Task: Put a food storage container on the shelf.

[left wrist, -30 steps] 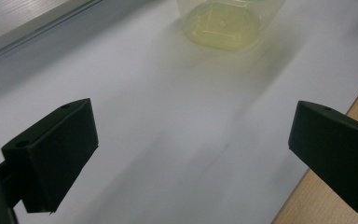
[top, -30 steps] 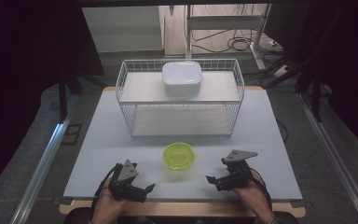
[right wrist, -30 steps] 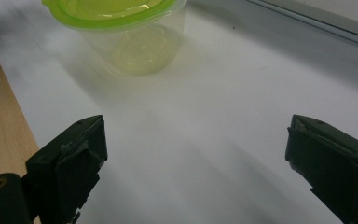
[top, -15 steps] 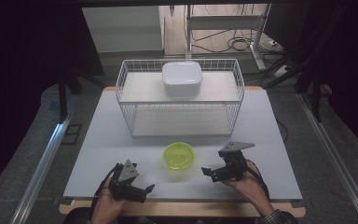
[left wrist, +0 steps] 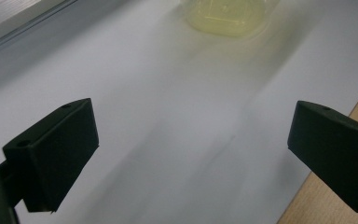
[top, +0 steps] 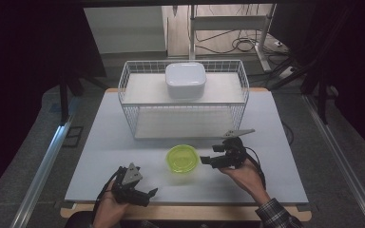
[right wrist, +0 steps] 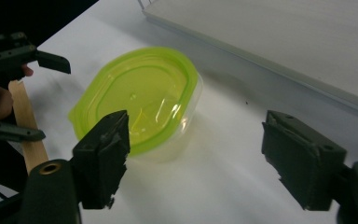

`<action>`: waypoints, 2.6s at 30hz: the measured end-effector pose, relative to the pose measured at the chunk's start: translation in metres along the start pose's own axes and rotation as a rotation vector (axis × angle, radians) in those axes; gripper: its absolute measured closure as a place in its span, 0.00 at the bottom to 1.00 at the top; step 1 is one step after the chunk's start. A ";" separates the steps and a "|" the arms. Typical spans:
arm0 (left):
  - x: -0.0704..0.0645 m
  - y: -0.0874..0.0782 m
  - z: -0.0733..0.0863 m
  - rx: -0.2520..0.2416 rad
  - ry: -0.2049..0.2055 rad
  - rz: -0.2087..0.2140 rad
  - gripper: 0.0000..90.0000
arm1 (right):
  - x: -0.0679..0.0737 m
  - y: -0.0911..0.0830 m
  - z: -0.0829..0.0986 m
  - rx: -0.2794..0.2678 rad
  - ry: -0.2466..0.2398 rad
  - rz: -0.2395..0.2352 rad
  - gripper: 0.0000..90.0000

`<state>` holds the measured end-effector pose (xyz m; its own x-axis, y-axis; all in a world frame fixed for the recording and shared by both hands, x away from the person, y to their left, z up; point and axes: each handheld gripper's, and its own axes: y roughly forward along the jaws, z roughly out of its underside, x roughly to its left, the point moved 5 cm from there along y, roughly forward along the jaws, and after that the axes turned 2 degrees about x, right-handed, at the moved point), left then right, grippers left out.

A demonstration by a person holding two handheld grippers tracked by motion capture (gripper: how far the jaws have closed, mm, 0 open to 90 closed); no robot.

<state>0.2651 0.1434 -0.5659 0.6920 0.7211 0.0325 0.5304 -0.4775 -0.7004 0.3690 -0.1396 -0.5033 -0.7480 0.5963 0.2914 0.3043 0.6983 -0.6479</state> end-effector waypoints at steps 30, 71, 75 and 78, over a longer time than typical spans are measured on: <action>-0.003 0.003 0.002 0.028 0.034 -0.012 0.02 | -0.009 0.045 -0.016 0.129 0.244 -0.178 0.89; -0.003 0.003 0.002 0.029 0.034 -0.015 0.02 | -0.009 0.011 -0.032 -0.003 0.298 -0.240 0.99; -0.002 0.003 0.002 0.029 0.035 -0.015 0.02 | -0.006 0.011 -0.034 -0.008 0.317 -0.280 0.99; -0.002 0.002 0.002 0.029 0.034 -0.014 0.02 | -0.005 0.012 -0.034 -0.003 0.327 -0.299 0.99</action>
<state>0.2639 0.1413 -0.5689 0.7014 0.7096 0.0666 0.5261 -0.4525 -0.7201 0.3960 -0.1208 -0.4884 -0.5775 0.4616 0.6733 0.1054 0.8600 -0.4992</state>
